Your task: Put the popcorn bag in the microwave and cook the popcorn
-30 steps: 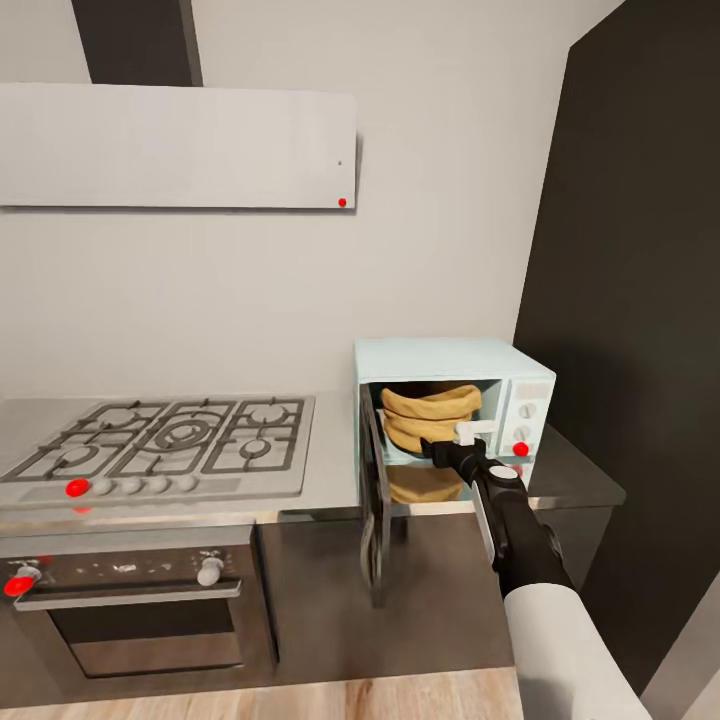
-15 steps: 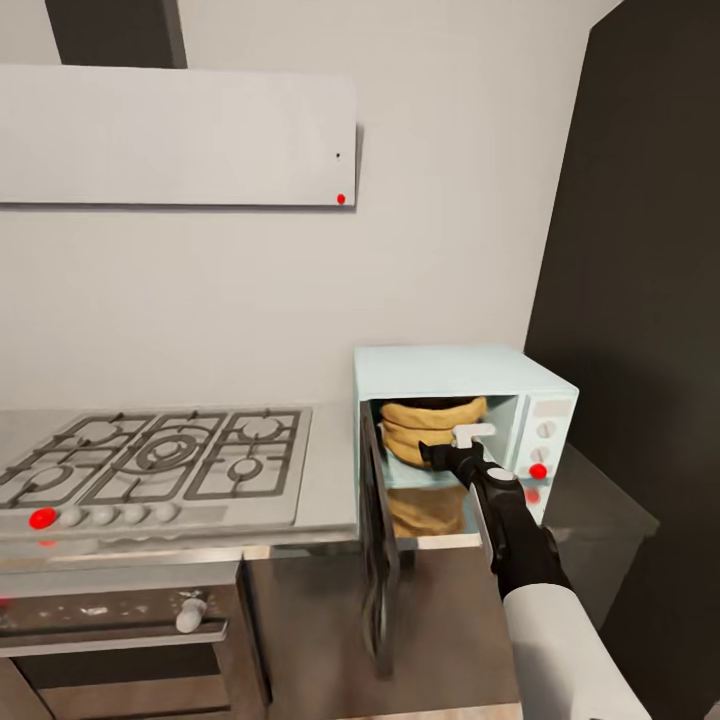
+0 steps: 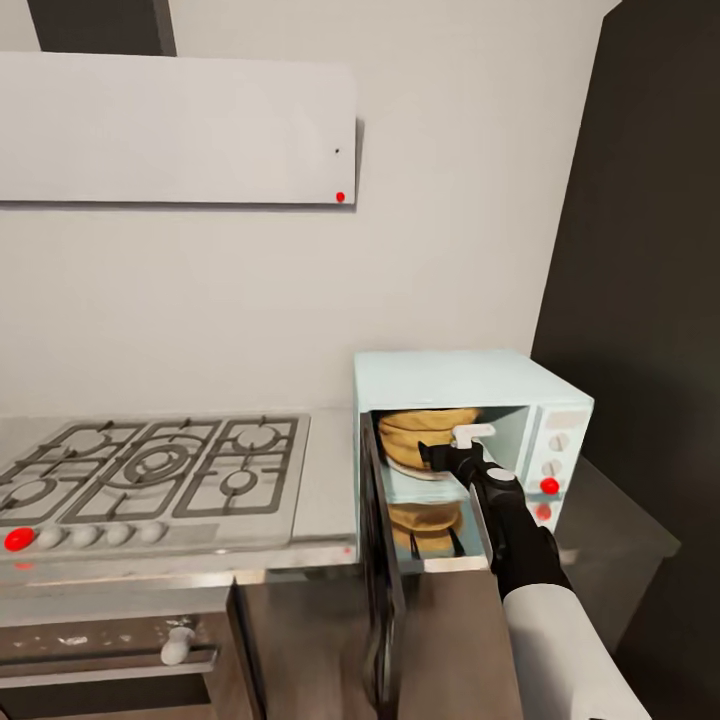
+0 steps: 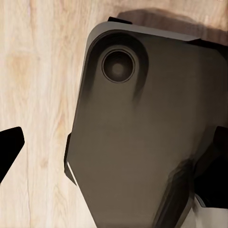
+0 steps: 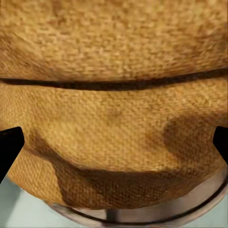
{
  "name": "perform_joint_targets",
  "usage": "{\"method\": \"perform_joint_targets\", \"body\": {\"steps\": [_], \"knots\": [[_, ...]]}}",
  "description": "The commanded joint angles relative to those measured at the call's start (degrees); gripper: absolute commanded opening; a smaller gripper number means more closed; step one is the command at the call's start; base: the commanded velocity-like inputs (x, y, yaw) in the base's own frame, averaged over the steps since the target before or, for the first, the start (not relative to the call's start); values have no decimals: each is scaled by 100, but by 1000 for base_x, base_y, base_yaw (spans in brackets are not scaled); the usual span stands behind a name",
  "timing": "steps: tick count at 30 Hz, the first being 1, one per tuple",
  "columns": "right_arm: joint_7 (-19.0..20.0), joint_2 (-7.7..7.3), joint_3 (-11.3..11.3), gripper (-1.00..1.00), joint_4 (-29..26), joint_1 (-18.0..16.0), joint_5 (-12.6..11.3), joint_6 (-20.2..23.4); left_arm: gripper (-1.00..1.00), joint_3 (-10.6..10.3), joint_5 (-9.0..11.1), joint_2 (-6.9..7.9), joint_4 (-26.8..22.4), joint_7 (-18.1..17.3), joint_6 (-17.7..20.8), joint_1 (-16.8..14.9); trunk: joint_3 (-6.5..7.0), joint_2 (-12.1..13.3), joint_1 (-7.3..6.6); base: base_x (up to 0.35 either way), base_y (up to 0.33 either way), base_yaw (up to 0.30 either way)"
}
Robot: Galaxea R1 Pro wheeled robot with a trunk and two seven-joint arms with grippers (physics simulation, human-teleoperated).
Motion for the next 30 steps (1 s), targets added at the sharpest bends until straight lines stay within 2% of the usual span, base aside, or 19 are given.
{"method": "perform_joint_targets", "body": {"steps": [1,6,22,30], "knots": [[55,8,-25,100,-10,-4,59,20,100,-20,39,-1,-7,17,-10,2,-6,-3,2,74,0,0],[63,8,-25,100,-10,-4,59,27,100,-11,39,-12,-7,22,-10,1,-6,-3,2,-84,0,0],[95,8,-24,100,-18,-4,77,29,100,0,41,-28,-6,79,-10,0,-6,-3,2,-311,-40,0],[92,8,-34,100,-92,-4,147,227,100,0,39,-28,-4,79,-10,5,-6,-3,2,-314,-102,0]]}}
